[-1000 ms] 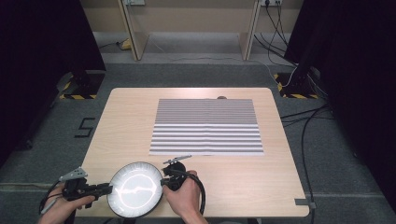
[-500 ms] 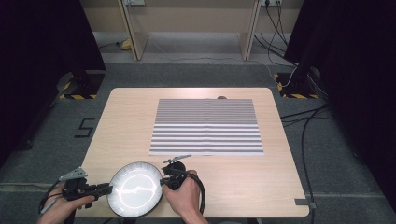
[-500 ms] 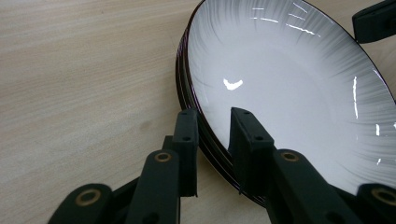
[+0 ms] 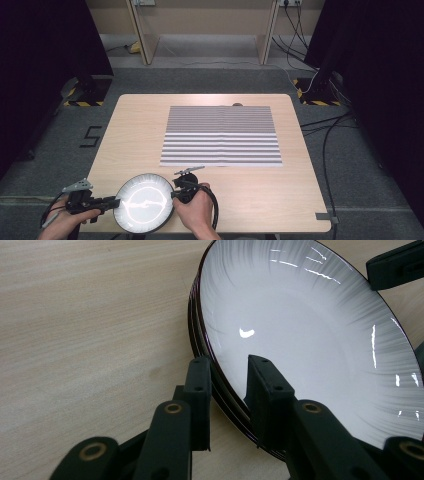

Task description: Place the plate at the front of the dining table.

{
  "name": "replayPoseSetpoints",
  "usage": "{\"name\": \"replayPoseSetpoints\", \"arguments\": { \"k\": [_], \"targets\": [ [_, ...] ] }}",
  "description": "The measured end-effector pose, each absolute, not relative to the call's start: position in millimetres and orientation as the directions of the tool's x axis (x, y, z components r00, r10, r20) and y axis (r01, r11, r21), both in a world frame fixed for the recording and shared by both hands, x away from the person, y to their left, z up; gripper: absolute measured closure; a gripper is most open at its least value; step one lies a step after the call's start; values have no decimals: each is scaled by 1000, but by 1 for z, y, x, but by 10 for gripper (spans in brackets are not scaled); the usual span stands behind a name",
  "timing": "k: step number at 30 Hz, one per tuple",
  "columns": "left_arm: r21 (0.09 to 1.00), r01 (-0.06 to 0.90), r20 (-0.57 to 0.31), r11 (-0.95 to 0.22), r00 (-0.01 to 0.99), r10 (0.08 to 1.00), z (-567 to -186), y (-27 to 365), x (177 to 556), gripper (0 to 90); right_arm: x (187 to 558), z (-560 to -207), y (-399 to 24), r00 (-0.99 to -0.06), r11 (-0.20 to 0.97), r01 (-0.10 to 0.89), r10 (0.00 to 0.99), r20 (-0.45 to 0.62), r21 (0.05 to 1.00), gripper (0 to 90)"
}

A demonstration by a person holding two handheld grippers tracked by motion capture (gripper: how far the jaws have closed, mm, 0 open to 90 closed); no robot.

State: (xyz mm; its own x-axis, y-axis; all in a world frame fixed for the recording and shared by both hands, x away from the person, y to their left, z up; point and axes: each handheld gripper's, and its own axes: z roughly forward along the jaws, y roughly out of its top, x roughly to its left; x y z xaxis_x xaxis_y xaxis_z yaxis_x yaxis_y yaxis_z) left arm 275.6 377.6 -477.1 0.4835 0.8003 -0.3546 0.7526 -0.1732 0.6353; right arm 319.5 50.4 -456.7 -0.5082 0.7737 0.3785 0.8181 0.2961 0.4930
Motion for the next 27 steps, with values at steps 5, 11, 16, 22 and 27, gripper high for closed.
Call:
{"name": "replayPoseSetpoints", "arguments": {
  "k": [5, 11, 16, 22, 27],
  "targets": [
    [630, 757, -365, -173, 485, 795, -474, 381, 276, 705, 321, -462, 53, -497, 277, 826, 768, 403, 490, 837],
    [621, 764, -375, -173, 484, 791, -474, 382, 276, 694, 325, -464, 54, -487, 264, 833, 767, 417, 487, 841],
    [601, 781, -394, -170, 474, 787, -475, 383, 276, 664, 327, -475, 62, -477, 268, 853, 747, 462, 447, 815],
    [589, 785, -379, -192, 478, 792, -476, 378, 277, 661, 326, -475, 61, -484, 264, 847, 743, 463, 461, 808],
    [585, 792, -390, -173, 462, 796, -478, 377, 277, 672, 322, -476, 62, -488, 252, 839, 739, 464, 482, 732]
  ]
}}
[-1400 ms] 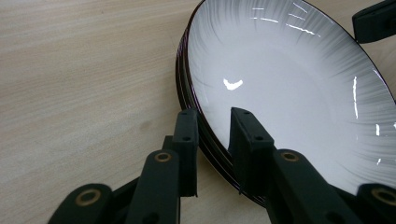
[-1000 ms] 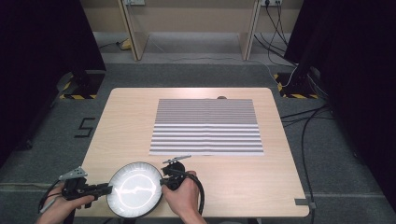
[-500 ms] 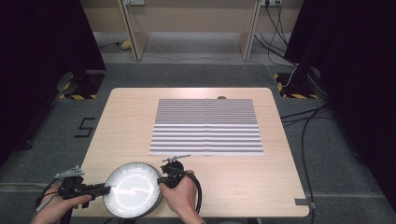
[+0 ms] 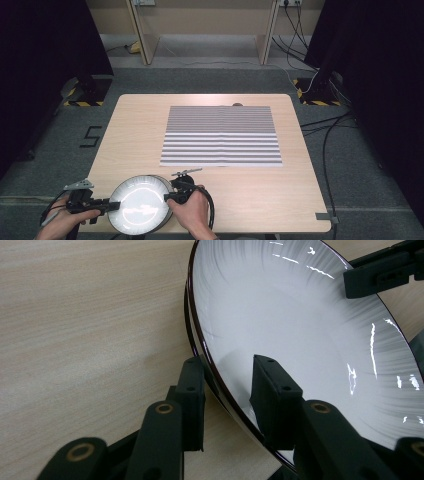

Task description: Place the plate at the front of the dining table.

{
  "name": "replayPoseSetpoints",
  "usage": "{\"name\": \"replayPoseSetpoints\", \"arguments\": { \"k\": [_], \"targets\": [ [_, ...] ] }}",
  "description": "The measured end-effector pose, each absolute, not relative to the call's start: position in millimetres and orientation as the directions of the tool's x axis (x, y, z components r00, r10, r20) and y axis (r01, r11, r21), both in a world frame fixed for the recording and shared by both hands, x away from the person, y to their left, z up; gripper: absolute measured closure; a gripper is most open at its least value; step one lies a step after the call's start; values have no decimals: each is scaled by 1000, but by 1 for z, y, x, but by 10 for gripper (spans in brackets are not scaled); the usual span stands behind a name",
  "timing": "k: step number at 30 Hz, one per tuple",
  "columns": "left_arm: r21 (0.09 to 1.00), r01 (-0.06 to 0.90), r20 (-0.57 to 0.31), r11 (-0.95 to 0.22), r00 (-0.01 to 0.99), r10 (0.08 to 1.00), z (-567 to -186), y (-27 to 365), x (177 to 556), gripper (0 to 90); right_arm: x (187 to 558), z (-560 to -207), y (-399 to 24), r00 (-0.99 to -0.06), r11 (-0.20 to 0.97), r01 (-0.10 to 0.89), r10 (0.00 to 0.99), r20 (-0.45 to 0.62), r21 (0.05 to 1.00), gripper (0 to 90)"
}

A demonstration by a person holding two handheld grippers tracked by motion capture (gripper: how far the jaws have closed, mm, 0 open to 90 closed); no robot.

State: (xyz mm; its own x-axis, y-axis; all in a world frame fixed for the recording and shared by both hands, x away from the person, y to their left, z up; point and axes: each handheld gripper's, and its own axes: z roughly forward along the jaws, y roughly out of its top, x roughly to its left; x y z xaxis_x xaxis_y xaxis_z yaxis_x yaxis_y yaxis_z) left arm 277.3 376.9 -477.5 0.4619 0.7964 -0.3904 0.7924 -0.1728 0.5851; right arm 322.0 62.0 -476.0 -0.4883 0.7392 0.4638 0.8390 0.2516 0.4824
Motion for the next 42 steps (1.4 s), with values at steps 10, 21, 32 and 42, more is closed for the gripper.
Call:
{"name": "replayPoseSetpoints", "arguments": {
  "k": [10, 21, 32, 42],
  "targets": [
    [592, 793, -391, -145, 440, 808, -479, 375, 275, 686, 318, -480, 60, -469, 210, 836, 752, 463, 506, 822],
    [619, 774, -364, -134, 434, 824, -472, 373, 282, 747, 327, -483, 54, -442, 163, 855, 724, 530, 492, 848],
    [742, 664, -298, -85, 442, 846, -460, 366, 284, 817, 328, -475, 47, -492, 122, 788, 714, 498, 604, 870],
    [800, 598, -279, -55, 451, 848, -452, 361, 286, 841, 328, -464, 44, -541, 139, 718, 728, 421, 682, 872]
  ]
}}
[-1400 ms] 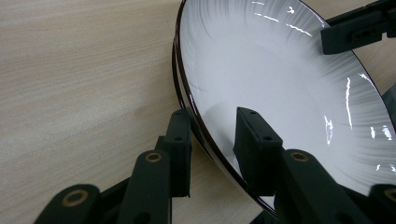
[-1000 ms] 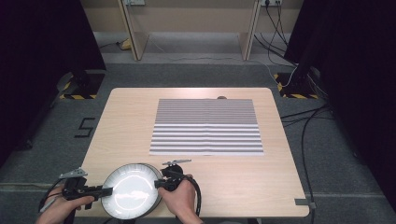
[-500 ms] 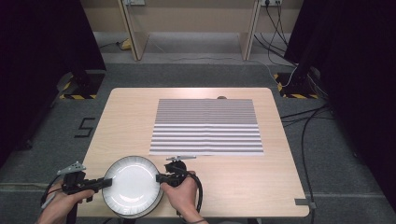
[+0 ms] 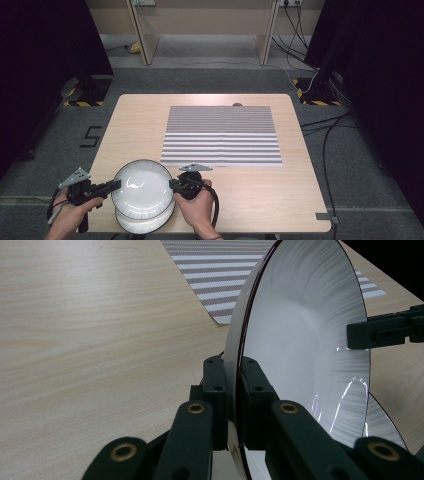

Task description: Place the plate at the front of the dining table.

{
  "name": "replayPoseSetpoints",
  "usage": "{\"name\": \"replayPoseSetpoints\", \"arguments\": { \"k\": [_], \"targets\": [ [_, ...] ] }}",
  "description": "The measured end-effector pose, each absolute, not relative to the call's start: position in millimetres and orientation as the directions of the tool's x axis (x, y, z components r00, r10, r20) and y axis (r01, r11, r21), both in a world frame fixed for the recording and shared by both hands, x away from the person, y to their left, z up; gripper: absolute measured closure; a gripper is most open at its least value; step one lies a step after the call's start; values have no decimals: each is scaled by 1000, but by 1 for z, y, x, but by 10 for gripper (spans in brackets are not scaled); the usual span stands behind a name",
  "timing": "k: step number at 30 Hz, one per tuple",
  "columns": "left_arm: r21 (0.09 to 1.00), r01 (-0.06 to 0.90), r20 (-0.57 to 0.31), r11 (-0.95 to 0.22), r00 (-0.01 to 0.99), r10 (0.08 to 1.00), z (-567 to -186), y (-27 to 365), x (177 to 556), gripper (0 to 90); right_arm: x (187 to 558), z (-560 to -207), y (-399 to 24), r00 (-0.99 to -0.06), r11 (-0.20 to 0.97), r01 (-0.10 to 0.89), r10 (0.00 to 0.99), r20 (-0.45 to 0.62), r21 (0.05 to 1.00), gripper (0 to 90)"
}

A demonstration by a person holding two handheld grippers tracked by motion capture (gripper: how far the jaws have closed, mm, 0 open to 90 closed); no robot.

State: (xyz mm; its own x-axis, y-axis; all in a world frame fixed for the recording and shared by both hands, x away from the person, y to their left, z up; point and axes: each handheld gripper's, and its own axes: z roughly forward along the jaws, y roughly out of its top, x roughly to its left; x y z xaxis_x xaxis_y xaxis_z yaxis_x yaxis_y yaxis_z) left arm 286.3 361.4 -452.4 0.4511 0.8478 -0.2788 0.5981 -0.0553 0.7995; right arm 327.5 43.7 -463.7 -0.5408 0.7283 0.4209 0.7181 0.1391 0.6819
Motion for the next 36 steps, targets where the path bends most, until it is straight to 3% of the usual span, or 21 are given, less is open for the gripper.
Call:
{"name": "replayPoseSetpoints", "arguments": {
  "k": [36],
  "targets": [
    [862, 504, -233, -56, 491, 840, -418, 349, 307, 843, 340, -428, 31, -553, 83, 635, 744, 377, 768, 870]
  ]
}}
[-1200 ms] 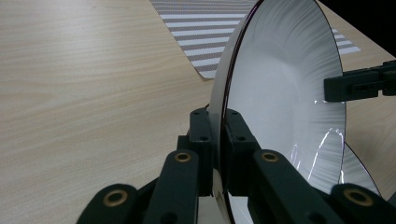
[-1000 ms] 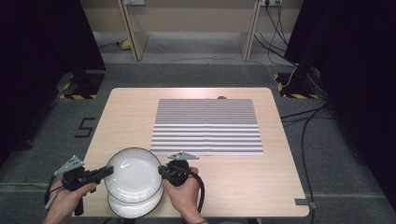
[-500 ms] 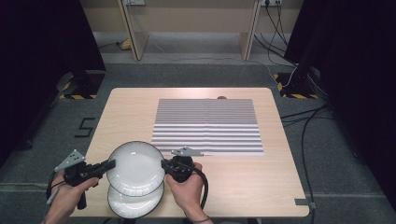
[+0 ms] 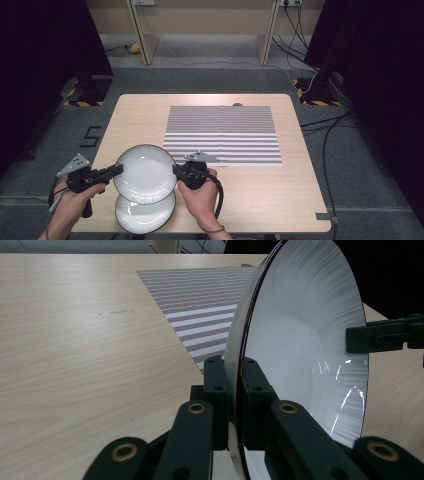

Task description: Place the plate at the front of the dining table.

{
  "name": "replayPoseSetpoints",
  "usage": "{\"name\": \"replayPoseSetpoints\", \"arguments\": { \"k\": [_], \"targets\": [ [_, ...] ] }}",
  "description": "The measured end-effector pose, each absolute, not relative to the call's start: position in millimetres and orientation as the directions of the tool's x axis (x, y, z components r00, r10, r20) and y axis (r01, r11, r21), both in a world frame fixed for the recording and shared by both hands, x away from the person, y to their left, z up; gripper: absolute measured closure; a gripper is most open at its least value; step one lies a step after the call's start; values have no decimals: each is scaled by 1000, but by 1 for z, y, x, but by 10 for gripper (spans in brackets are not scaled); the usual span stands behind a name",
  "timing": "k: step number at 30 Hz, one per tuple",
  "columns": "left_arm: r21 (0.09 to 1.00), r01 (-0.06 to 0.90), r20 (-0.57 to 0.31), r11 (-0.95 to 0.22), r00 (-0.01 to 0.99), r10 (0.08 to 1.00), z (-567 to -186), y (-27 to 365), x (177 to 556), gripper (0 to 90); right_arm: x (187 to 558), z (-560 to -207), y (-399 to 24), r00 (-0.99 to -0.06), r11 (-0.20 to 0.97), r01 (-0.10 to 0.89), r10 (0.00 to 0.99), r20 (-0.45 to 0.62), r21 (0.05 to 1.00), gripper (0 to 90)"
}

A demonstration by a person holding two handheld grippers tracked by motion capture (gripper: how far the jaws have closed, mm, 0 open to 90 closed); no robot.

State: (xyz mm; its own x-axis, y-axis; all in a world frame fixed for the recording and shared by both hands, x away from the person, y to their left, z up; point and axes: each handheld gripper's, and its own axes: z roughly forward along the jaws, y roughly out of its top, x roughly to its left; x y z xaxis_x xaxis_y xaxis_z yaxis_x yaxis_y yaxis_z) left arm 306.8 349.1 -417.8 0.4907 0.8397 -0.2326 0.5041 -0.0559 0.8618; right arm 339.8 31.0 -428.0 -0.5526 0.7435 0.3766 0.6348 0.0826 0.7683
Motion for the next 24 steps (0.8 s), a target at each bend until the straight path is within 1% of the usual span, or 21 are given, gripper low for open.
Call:
{"name": "replayPoseSetpoints", "arguments": {
  "k": [13, 19, 24],
  "targets": [
    [866, 496, -230, -61, 504, 833, -415, 341, 317, 843, 344, -425, 23, -537, 69, 628, 759, 368, 775, 870],
    [875, 482, -229, -56, 512, 828, -415, 333, 323, 844, 347, -421, 18, -530, 76, 614, 777, 340, 785, 870],
    [878, 476, -231, -53, 516, 825, -414, 331, 326, 844, 348, -419, 16, -524, 69, 612, 782, 338, 788, 870]
  ]
}}
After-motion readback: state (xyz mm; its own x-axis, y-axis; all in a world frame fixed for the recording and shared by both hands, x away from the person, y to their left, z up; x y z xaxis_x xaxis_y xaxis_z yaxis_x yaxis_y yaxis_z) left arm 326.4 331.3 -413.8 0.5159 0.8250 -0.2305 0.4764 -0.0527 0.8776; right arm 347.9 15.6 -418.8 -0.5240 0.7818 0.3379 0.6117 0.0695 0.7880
